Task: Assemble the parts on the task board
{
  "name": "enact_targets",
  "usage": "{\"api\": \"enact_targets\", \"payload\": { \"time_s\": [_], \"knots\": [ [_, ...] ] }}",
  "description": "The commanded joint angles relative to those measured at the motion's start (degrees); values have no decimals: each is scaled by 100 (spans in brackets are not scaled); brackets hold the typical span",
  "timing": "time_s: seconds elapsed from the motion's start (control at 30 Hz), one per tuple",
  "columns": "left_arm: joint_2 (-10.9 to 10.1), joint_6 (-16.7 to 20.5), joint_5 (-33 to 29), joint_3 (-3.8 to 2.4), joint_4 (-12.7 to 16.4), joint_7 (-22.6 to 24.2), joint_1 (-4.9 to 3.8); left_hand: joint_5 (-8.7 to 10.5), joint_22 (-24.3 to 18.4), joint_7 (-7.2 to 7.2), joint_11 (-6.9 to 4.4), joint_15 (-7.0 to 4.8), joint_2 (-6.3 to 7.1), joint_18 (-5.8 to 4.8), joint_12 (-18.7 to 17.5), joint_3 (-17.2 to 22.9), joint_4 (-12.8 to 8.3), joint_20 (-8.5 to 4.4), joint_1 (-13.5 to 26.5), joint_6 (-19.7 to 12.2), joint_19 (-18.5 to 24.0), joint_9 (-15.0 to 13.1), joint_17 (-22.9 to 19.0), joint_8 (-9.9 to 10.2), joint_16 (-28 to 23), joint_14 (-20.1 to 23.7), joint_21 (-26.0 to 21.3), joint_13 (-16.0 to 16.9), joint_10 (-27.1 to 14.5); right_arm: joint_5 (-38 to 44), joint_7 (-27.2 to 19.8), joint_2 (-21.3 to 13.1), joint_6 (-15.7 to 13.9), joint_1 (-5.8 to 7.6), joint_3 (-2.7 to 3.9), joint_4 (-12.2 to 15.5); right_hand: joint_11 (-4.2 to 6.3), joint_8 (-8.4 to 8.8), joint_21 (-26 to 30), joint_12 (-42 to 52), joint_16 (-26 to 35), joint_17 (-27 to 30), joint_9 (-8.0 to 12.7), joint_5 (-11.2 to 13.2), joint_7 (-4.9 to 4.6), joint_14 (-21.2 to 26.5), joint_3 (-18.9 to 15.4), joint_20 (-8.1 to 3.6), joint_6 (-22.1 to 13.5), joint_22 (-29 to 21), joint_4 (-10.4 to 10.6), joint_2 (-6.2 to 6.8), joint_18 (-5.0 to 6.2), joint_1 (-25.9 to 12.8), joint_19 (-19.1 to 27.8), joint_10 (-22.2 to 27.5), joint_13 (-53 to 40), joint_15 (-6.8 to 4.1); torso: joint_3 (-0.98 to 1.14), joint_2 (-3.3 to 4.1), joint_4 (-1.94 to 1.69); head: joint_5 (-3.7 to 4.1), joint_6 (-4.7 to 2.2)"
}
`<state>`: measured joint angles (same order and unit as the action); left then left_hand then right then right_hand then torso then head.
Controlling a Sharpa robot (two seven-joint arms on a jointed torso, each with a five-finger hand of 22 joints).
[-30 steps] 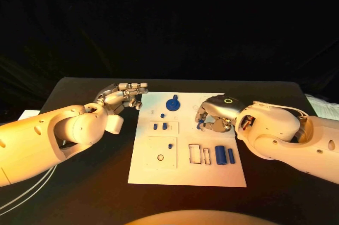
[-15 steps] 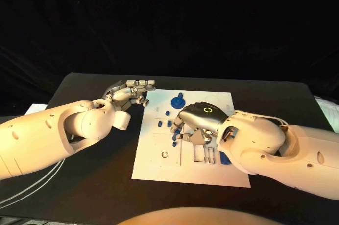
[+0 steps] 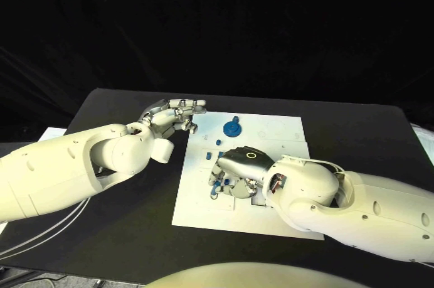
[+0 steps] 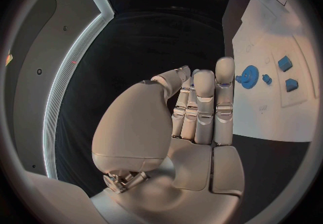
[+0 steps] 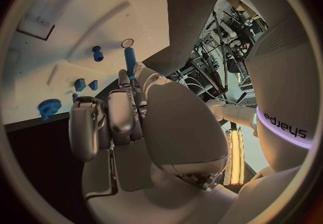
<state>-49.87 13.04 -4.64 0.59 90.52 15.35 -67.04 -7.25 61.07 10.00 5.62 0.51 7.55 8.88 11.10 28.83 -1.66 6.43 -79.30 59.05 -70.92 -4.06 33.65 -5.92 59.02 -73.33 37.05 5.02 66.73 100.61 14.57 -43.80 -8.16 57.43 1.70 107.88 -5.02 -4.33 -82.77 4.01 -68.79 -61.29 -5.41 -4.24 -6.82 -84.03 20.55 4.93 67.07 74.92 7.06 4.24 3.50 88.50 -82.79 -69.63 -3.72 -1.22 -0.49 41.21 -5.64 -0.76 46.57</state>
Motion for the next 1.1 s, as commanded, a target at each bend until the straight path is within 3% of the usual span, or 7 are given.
{"api": "enact_targets", "payload": {
  "time_s": [0.03,1.1],
  "knots": [
    [7,-121,17,-3,17,14,0,-12,-4,28,2,10,-45,93,23,-28,5,-11,-9,-6,30,5,-5,-20,-25,48,-14,8,-27,18,-128,43,184,-41,-8,-76,154,23,3,21,-21,8,-10,-23,-33,-137,252,2,-6,494,-226,35,-70,-15,-3,-195,-12,8,7,-5,-4,-15,7],
    [-21,-135,17,-3,20,-6,0,-11,-8,29,4,12,-44,92,34,-39,3,-10,-5,-10,32,7,-22,-21,-30,55,-21,8,-35,581,107,187,449,-91,-44,-237,147,31,9,7,-8,26,-13,-27,-39,-131,267,9,-6,487,-230,52,-68,-67,4,-199,-13,15,4,-4,-3,-19,43]
  ]
}}
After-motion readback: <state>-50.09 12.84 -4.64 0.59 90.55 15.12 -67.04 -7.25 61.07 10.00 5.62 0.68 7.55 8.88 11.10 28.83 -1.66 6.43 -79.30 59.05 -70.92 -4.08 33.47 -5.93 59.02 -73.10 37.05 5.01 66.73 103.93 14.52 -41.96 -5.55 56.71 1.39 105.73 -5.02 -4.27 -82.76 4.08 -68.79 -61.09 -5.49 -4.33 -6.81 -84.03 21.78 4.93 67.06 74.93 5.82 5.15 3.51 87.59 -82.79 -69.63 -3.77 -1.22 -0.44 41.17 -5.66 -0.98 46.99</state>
